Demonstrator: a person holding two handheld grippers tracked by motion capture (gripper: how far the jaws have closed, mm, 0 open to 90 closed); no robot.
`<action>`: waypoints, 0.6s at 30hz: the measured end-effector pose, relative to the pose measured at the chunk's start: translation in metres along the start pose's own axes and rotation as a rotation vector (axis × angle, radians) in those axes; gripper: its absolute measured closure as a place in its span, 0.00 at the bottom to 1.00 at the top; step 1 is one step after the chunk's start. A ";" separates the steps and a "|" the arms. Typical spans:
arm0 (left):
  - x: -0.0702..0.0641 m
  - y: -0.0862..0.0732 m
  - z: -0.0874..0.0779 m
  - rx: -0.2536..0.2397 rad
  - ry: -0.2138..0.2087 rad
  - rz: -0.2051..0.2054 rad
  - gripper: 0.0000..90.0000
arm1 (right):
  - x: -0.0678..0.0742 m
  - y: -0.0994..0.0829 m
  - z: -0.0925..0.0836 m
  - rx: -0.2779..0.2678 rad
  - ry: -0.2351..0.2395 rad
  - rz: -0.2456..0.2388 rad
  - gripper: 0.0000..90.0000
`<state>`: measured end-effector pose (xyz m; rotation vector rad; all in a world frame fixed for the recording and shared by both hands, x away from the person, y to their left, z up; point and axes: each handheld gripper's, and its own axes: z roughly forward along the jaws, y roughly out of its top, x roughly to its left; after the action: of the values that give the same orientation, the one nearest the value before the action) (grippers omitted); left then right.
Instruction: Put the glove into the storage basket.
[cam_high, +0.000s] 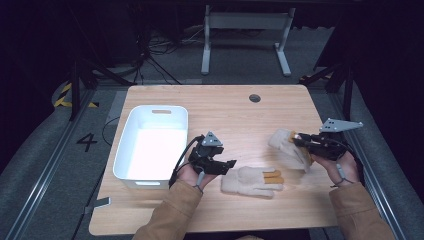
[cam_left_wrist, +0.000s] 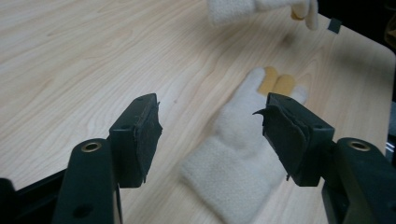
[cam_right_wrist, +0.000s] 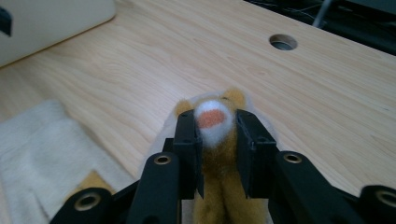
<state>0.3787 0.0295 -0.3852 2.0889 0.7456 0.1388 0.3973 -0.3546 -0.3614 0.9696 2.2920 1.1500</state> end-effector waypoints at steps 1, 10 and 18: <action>0.001 0.000 -0.002 -0.003 0.002 0.000 0.41 | 0.002 0.001 0.000 0.002 0.011 -0.006 0.79; 0.003 0.001 -0.006 -0.014 0.005 -0.003 0.41 | 0.015 0.007 0.003 0.004 0.127 -0.042 0.79; 0.003 0.001 -0.005 -0.012 0.004 -0.003 0.41 | 0.031 0.014 0.005 0.004 0.186 -0.098 0.79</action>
<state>0.3796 0.0340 -0.3819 2.0764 0.7487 0.1458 0.3848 -0.3231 -0.3546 0.7702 2.4579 1.2401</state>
